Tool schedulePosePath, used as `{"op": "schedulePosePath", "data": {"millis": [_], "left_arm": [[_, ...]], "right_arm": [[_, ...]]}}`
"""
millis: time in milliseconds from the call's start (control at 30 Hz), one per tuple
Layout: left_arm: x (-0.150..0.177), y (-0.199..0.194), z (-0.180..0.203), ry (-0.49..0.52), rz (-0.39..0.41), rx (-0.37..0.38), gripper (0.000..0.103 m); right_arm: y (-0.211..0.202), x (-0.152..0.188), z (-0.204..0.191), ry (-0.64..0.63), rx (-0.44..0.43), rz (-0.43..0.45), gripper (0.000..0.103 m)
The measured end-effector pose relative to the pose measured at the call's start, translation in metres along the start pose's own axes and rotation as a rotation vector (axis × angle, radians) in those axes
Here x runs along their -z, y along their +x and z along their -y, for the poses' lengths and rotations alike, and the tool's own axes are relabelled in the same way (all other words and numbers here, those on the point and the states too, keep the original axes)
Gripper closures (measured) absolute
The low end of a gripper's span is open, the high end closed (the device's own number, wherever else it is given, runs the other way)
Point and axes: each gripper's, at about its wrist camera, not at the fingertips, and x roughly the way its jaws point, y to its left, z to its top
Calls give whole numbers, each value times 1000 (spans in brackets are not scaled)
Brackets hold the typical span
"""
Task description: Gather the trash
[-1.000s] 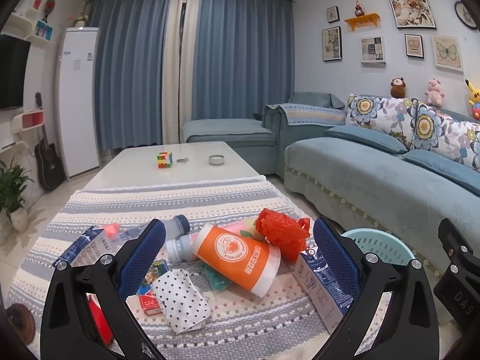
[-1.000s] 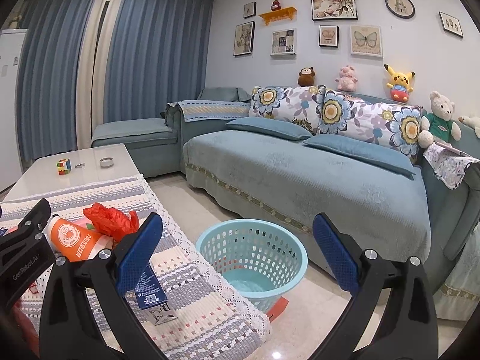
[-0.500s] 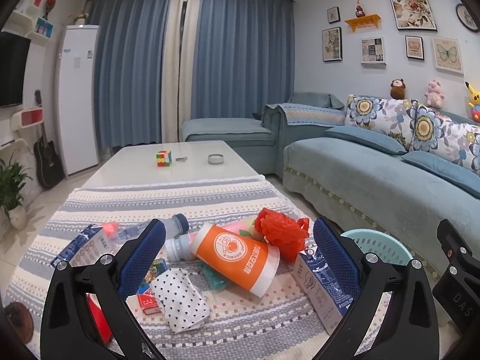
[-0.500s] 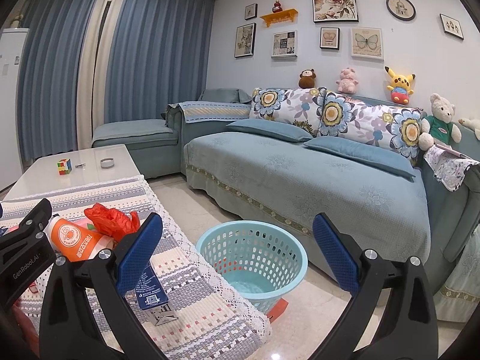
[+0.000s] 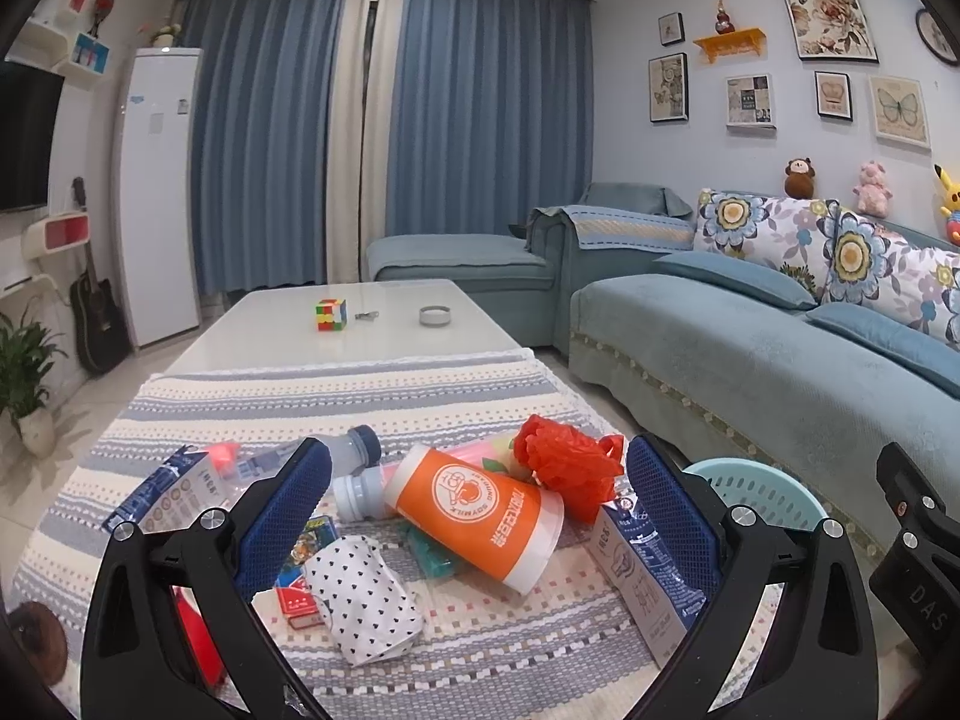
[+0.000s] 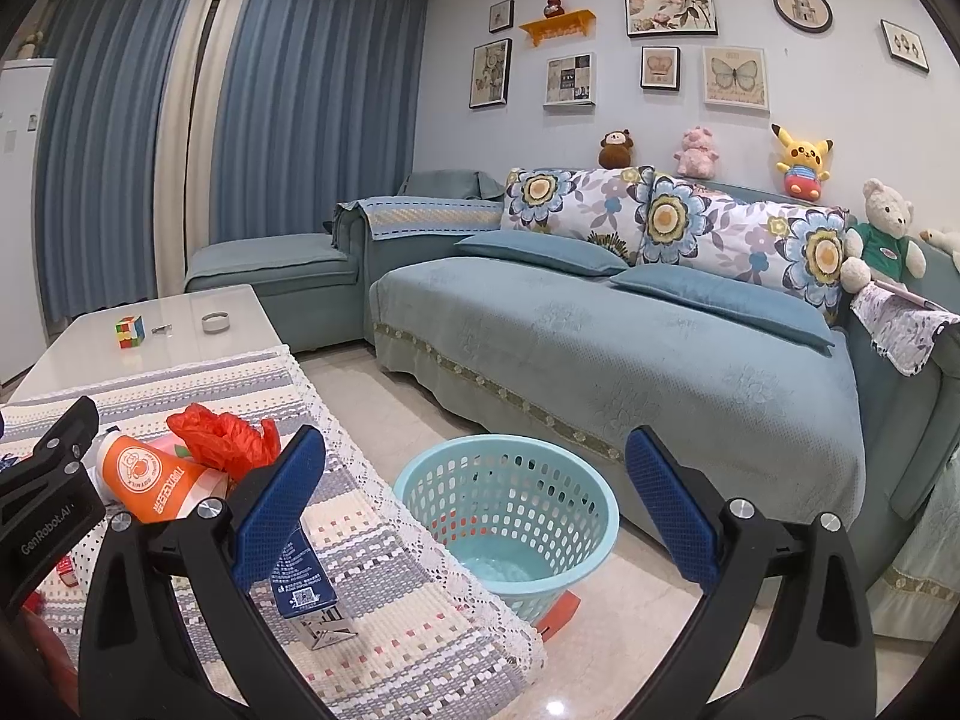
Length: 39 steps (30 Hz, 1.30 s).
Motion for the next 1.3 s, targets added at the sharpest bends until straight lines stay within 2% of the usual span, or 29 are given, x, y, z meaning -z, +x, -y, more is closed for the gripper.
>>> {"op": "schedulePosePath", "data": {"millis": [933,1100,1200,1267,1300], "left_arm": [[0,3,-4,-17,-3,-7,7],[-2,-1,-9,-22,-16,-17,7],[-8,-9,-23,-18,-16,-40,7],[-11,-16,-42,-32,-23,-58,7],[-11,-19,-52,-41,-28,-74,7]], "right_arm": [[4,1,0,3,1,-12,8],[9,3,-1,3,-9,-41,9],[16,-1,-1,0,-86,-105,22],[20,-4,-2,-3,-121,-128,36],[22,-5,-4,-12,-126,-128,38]]}}
